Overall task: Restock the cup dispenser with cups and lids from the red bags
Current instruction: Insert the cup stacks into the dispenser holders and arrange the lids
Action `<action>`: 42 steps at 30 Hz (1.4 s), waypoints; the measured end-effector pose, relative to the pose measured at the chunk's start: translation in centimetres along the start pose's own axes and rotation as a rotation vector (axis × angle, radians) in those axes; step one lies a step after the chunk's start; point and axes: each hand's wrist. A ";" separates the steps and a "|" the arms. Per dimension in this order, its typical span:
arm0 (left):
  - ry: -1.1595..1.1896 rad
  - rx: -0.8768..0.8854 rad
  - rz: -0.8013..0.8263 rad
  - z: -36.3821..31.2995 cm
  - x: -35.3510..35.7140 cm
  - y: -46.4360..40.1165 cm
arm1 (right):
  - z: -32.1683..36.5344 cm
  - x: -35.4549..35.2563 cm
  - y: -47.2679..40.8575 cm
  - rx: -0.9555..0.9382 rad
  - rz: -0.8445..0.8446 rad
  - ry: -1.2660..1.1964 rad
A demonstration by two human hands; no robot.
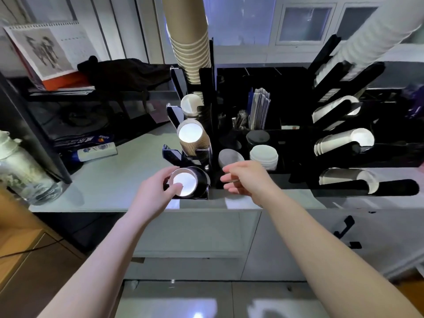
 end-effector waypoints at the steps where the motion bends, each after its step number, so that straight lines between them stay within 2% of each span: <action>1: 0.011 -0.014 -0.010 -0.1 0.1 -0.2 | -0.2 -0.1 -0.2 -0.002 0.006 0.004; 8: 0.049 -0.092 -0.004 -1.4 0.6 -0.8 | -0.7 -0.6 -1.1 -0.027 0.044 0.031; 16: 0.030 -0.027 -0.173 -3.0 -0.4 -0.2 | 1.4 -1.2 -1.6 -0.106 0.105 0.069; 20: 0.046 0.058 -0.295 -5.6 -2.7 -0.9 | 4.0 -1.4 -1.8 -0.208 0.116 0.072; 28: 0.057 0.191 -0.407 -11.6 -5.8 -3.0 | 10.0 -2.3 -3.7 -0.491 0.148 0.166; 35: 0.171 0.215 -0.422 -13.0 -6.0 -5.2 | 10.9 -3.2 -6.4 -0.673 0.041 0.264; 42: 0.250 0.214 -0.334 -11.6 -7.4 -10.9 | 12.6 -1.4 -10.4 -0.713 -0.105 0.328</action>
Point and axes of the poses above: each hand's wrist, its own y-axis away from the middle knuckle, its own x-axis out of the palm, z = x × y, and after that the axes turned 9 degrees about -x, right-handed
